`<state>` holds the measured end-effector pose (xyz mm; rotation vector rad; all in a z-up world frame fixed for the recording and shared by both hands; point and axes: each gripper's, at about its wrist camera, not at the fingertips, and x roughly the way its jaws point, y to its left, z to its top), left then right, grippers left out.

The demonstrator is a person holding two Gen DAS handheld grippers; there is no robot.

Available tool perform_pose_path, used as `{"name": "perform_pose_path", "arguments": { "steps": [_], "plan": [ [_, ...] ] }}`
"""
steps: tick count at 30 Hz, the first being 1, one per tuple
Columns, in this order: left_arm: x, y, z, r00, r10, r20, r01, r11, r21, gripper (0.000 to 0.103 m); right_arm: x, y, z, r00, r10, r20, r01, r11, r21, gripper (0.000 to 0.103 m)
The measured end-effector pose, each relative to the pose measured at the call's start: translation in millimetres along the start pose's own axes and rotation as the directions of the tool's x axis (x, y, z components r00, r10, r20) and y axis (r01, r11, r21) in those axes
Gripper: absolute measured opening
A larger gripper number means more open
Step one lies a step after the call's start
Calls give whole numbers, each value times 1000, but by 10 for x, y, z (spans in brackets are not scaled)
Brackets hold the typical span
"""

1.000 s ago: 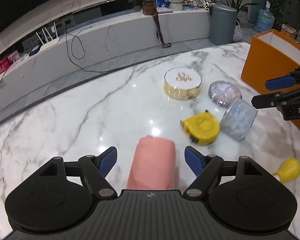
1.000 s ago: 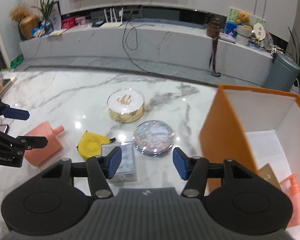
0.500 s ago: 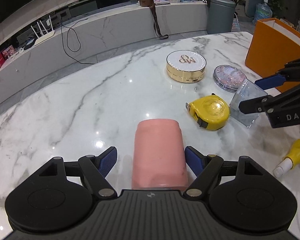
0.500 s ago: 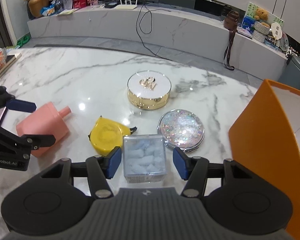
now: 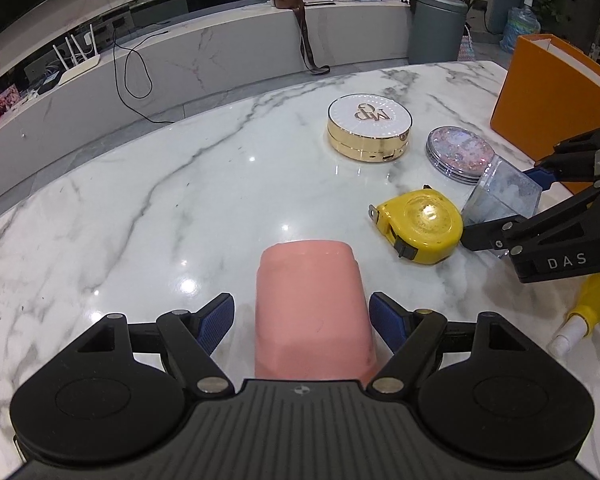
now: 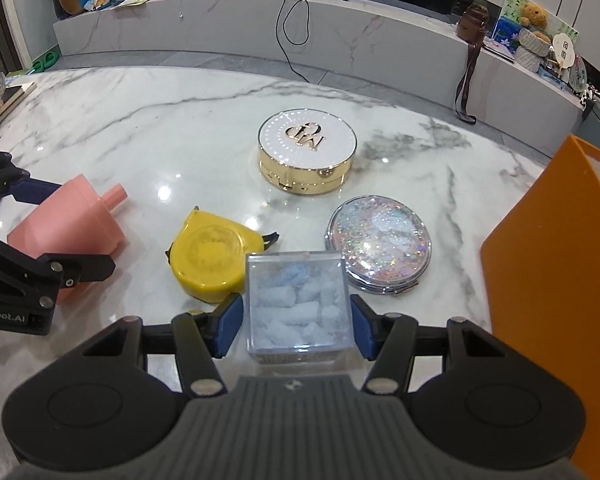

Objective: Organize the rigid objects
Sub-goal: 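Grasp the pink cylindrical roll with left tool while right tool grasps clear cube box, then carry the pink roll with left tool while right tool carries clear cube over orange box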

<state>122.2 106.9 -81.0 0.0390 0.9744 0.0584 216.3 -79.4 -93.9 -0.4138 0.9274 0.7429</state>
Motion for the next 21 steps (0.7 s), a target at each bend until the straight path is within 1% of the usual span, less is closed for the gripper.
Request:
{"name": "perform_pose_path", "arguments": {
  "steps": [3,4,8,10,12,14,15,17,21],
  "plan": [
    [13,8,-12,1000,-11,-3,11,1000,-6,90,27,11,10,1000,-2,-8,2,1000,-1,56],
    [19,18,-15,1000,-18,-4,18,1000,-11,88,27,9,11,1000,1,-7,-1,1000,0,53],
    [35,19,-18,1000,-25,-12,24,999,-21,82,25,-1,16,1000,9,-7,-9,1000,2,50],
    [37,13,-19,999,-30,-14,29,999,-22,78,22,-7,13,1000,11,-7,-11,1000,2,46],
    [36,3,-17,999,-34,-16,33,999,-21,77,19,-14,12,1000,18,-8,-18,1000,3,46],
    [32,0,-18,999,-30,-19,30,999,-21,73,19,-16,11,1000,19,-8,-19,1000,1,46],
    [26,4,-15,999,-30,-18,30,999,-25,67,19,-17,12,1000,20,-9,-20,1000,1,46],
    [15,18,-7,999,-40,-21,39,998,-38,62,16,-15,11,1000,23,-10,-23,1000,-1,46],
    [-15,28,-1,999,-42,-20,41,998,-53,62,6,-13,12,1000,27,-11,-27,1000,-2,46]
  ]
}}
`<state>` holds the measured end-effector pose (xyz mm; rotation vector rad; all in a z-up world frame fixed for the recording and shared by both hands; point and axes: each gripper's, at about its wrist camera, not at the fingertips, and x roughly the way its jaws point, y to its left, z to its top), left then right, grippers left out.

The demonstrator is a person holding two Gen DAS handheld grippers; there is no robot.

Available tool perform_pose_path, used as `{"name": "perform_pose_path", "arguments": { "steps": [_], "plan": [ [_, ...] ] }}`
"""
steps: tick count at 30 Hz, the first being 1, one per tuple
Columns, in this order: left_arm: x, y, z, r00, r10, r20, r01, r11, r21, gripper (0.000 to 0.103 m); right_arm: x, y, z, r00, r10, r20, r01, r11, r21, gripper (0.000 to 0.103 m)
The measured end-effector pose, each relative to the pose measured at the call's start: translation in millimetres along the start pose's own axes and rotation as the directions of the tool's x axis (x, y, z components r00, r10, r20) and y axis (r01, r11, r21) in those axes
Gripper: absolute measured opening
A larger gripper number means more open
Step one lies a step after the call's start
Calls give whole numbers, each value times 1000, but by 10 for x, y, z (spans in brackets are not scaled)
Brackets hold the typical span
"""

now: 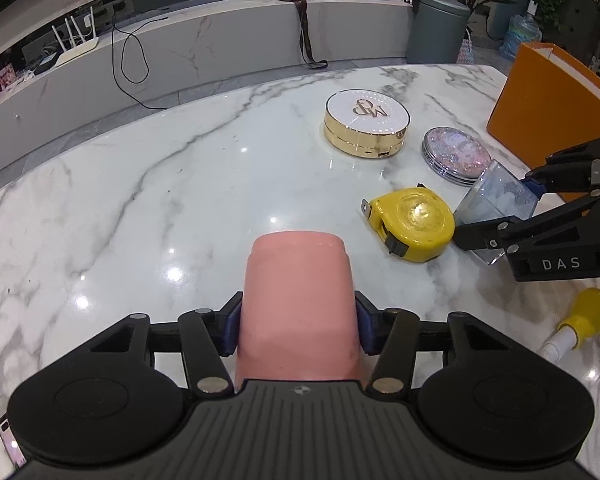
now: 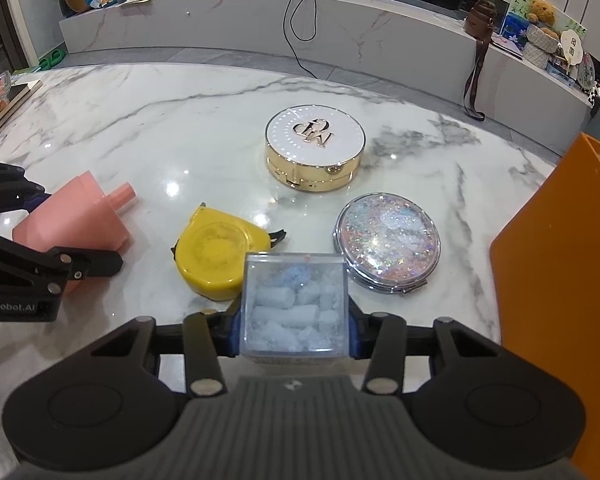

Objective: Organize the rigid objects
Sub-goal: 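Carry the pink roll with left tool while right tool carries clear cube over orange box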

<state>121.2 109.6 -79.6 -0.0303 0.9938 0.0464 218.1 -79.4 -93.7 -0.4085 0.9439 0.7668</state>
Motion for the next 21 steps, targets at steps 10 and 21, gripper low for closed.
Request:
{"name": "perform_pose_path", "arguments": {
  "steps": [10,21],
  "plan": [
    [-164,-84,56,1000,-3,28,2,1000,13,62,-112,-9,6,1000,1,18,-1,1000,1,46],
    [-382,-196,136,998,8,64,-8,1000,-1,62,-342,-42,-4,998,2,55,-3,1000,9,46]
  ]
}}
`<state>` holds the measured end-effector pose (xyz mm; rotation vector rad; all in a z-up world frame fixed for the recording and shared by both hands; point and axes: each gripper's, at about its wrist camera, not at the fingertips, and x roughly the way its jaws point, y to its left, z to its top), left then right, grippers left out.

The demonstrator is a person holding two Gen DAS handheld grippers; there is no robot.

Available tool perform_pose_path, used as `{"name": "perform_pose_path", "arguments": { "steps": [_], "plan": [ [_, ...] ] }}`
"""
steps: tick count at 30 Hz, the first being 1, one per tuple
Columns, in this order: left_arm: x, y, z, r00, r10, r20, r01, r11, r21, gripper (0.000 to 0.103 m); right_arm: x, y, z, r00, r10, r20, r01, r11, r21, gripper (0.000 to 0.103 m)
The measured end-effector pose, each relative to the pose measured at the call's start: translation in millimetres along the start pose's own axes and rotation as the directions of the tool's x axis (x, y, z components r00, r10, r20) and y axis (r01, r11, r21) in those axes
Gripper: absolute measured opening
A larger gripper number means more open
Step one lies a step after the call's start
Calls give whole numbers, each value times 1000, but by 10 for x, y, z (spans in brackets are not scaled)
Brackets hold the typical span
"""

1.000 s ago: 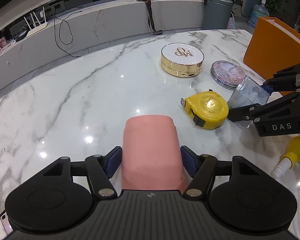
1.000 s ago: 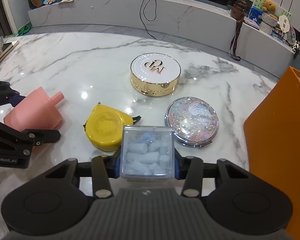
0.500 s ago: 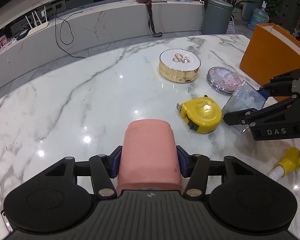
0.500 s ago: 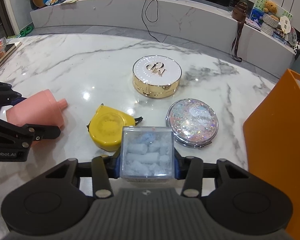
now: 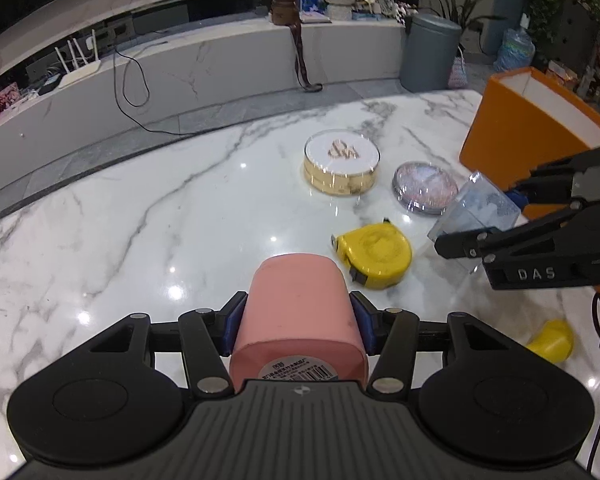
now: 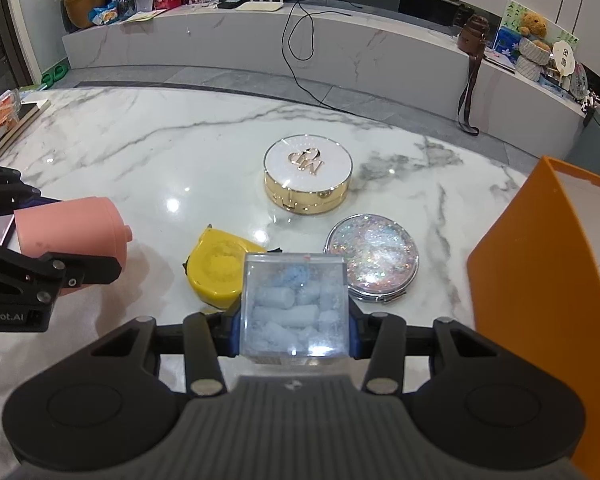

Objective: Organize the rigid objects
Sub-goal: 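Carry the pink roll with left tool while right tool carries clear cube over orange box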

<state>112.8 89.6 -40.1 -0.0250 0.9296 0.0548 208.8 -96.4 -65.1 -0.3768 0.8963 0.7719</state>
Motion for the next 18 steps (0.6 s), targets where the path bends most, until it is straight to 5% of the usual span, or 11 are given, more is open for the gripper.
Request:
{"name": "perform_pose_path", "arguments": {
  "steps": [18],
  "plan": [
    [-360,-422,296,994,-25,103,22,999,29,62,-617,-290,-5,993,-29,114,22,998,63,46]
  ]
}}
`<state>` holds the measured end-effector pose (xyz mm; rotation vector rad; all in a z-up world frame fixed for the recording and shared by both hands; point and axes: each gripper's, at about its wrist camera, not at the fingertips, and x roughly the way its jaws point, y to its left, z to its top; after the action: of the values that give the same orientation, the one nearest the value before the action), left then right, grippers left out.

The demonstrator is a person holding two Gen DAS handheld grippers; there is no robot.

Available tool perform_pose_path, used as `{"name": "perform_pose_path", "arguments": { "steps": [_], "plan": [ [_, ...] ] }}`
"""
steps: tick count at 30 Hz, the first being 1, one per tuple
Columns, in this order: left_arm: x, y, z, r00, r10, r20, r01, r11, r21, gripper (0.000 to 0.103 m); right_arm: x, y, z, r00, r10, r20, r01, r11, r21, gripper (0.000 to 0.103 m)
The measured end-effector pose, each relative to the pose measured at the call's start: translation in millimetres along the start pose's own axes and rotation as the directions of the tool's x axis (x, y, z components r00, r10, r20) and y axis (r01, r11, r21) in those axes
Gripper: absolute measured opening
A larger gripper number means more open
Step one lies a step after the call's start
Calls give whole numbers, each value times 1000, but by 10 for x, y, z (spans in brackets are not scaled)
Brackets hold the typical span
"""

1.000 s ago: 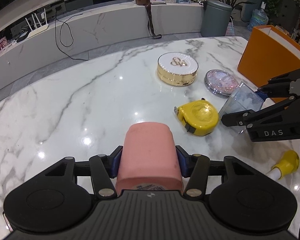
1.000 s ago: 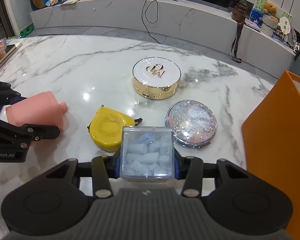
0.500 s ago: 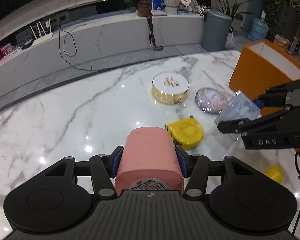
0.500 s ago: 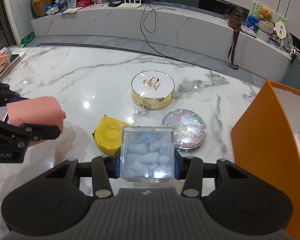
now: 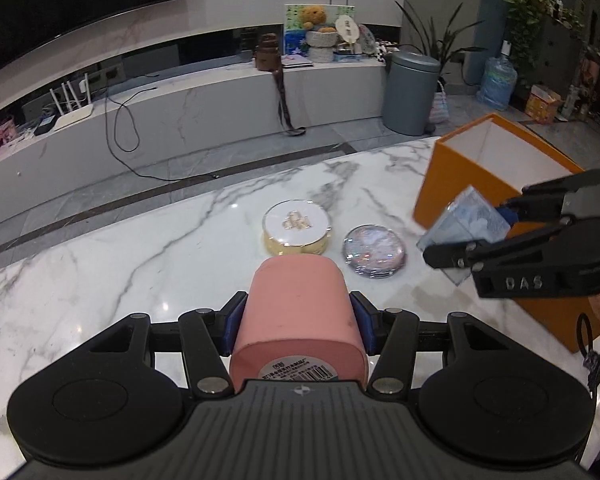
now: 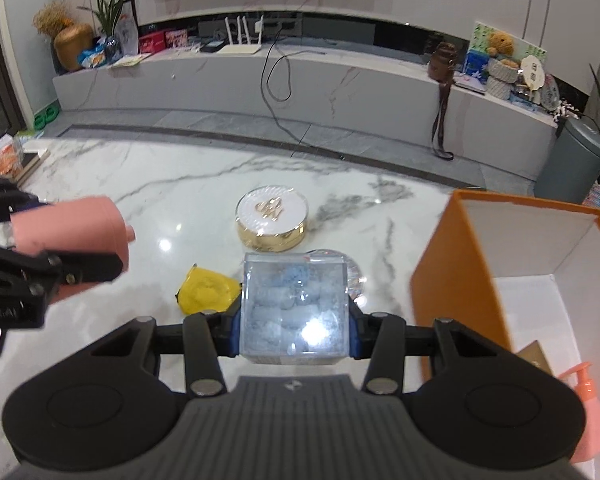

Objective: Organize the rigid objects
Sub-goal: 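Carry the pink roll with left tool while right tool carries clear cube over orange box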

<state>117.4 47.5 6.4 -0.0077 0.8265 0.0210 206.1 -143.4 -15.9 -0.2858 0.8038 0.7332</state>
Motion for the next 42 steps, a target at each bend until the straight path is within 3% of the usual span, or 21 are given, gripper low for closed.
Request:
{"name": "perform_pose_path", "arguments": {
  "steps": [22,42],
  "plan": [
    [-89,-984,546,999,-29,37,22,983,182,62,-756,-746,-50,986,-53,159,24,983,183,46],
    [263,-1956,934,993,-116,17,106,946,305,62,-1094,-1655,-481,973,-164,164,96,928,360,46]
  ]
}}
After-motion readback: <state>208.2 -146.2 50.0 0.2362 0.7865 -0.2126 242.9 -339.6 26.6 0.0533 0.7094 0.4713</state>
